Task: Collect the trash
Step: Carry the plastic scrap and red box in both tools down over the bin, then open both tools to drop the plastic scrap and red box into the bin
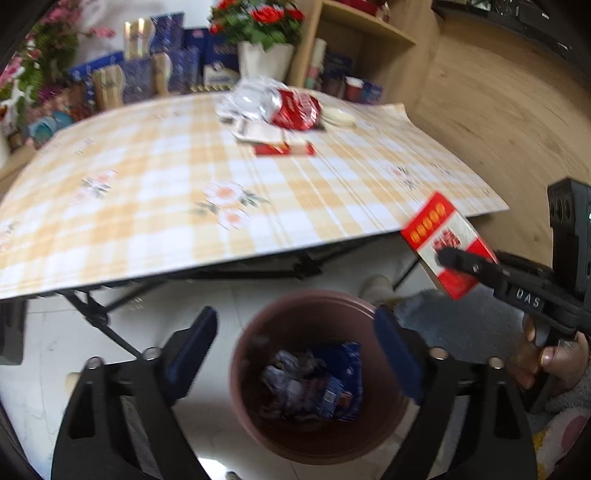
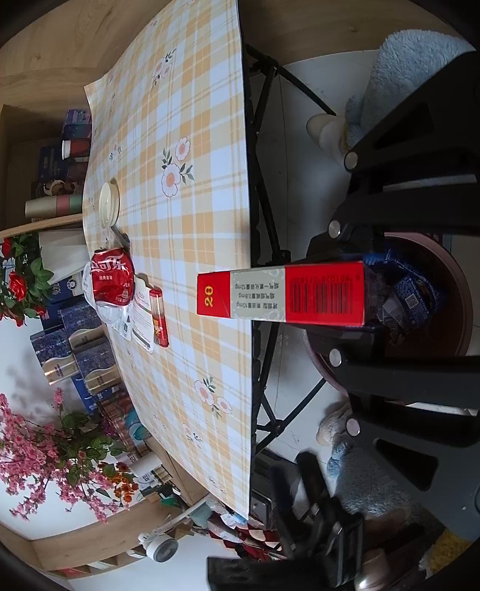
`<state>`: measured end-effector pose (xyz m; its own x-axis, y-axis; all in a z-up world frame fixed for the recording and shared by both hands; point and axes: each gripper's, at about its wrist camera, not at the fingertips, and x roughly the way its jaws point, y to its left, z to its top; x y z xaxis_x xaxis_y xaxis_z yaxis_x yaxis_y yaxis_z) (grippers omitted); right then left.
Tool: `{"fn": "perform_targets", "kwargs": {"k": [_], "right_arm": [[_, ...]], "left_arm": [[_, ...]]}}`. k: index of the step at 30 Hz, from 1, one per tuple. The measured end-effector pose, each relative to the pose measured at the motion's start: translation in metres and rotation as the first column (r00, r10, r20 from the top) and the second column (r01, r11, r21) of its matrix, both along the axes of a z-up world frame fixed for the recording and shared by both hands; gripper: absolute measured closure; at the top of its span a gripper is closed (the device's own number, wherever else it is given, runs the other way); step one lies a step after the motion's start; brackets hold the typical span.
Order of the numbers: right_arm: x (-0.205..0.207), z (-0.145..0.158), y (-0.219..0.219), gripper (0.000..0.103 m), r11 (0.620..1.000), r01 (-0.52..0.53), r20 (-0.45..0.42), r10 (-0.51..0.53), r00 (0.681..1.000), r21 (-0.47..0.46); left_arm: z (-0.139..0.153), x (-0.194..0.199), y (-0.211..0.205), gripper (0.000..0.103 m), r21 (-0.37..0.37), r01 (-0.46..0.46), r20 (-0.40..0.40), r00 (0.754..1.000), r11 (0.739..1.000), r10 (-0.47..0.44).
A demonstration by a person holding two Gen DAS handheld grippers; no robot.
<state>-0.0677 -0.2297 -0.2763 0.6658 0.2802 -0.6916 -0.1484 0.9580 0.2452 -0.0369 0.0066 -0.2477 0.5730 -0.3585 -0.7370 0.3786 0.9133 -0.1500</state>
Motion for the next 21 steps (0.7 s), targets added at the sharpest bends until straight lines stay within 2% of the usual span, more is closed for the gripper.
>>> {"fn": "perform_targets", "kwargs": {"k": [6,12,16,21], "right_arm": [[-0.001,-0.003,0.009,0.078,0.999,-0.029,-0.012,0.028,1.0,-0.031],[-0.001,-0.006,0.027,0.078,0.993,-0.082,-0.026,0.08,0.996,-0.088],[-0.001,-0.009,0.038,0.077,0.986,-0.114,-0.038,0.11,0.993,-0.125],[-0.003,-0.01,0.049,0.076,0.976,-0.131,-0.047,0.125,0.991,-0.171]], "left_arm": [[0.017,-0.014,0.027,0.007,0.057,-0.08,0.102,0.992,0.995,0.074],[0.026,-0.037,0.056,0.006,0.049,-0.149,0.165,0.976,0.988,0.14],[0.029,-0.045,0.069,0.006,0.015,-0.191,0.182,0.966,0.981,0.185],[0.024,-0.048,0.074,0.006,0.031,-0.237,0.171,0.959,0.971,0.228]]}}
